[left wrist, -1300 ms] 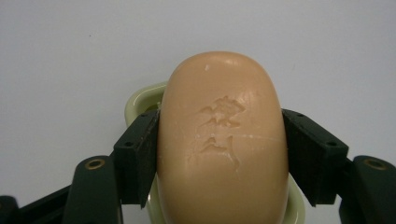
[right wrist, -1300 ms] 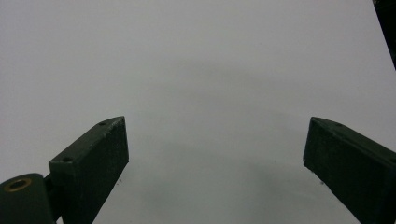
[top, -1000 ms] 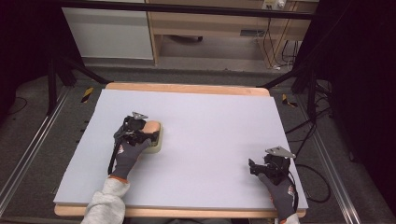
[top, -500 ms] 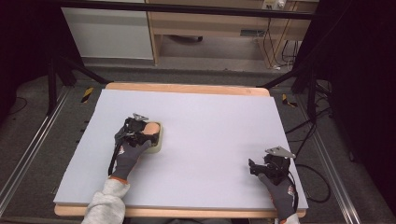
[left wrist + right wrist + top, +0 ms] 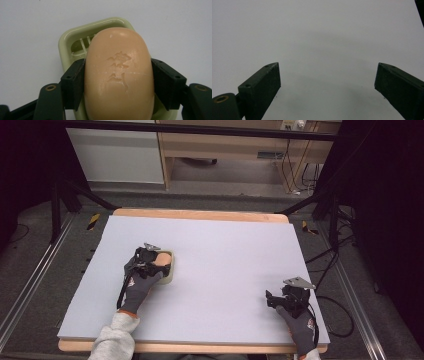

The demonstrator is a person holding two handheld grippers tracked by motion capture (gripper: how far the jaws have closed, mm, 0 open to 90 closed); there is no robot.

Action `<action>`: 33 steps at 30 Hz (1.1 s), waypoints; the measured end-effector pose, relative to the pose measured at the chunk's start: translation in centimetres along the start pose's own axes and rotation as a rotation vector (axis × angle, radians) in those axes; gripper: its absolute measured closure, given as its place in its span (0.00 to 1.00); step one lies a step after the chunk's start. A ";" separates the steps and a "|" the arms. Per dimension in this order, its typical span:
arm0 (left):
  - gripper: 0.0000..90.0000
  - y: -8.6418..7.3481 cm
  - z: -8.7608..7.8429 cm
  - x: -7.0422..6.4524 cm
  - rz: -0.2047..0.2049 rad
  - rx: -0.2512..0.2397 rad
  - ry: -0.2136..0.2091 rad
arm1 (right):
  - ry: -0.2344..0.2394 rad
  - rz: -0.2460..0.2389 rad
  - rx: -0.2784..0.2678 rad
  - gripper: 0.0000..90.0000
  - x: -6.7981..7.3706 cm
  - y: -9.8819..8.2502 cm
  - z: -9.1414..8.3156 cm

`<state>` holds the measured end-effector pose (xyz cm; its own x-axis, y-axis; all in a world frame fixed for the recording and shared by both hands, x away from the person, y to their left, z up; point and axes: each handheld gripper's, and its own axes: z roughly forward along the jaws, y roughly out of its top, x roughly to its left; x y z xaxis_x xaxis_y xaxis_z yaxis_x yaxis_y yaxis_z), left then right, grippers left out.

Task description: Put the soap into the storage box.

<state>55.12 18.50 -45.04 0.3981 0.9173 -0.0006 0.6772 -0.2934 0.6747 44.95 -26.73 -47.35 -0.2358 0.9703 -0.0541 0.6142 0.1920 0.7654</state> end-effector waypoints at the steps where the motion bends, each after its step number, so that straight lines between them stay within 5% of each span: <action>1: 0.35 0.0 0.0 0.0 0.000 0.000 -0.001 | -0.001 0.001 -0.001 0.08 0.0 0.0 0.0; 15: 0.29 0.1 -0.6 0.2 -0.010 -0.036 -0.005 | -0.001 0.007 0.002 0.08 0.1 0.0 0.0; 33: 0.26 -1.5 -6.0 1.2 0.009 -0.188 -0.103 | -0.019 0.025 -0.004 0.08 -0.1 0.0 -0.1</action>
<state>50.86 21.65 -41.62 0.4712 0.8798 -0.0624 0.5500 -0.2377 0.8006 44.94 -26.85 -47.29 -0.2056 0.9775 -0.0472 0.6169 0.1669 0.7692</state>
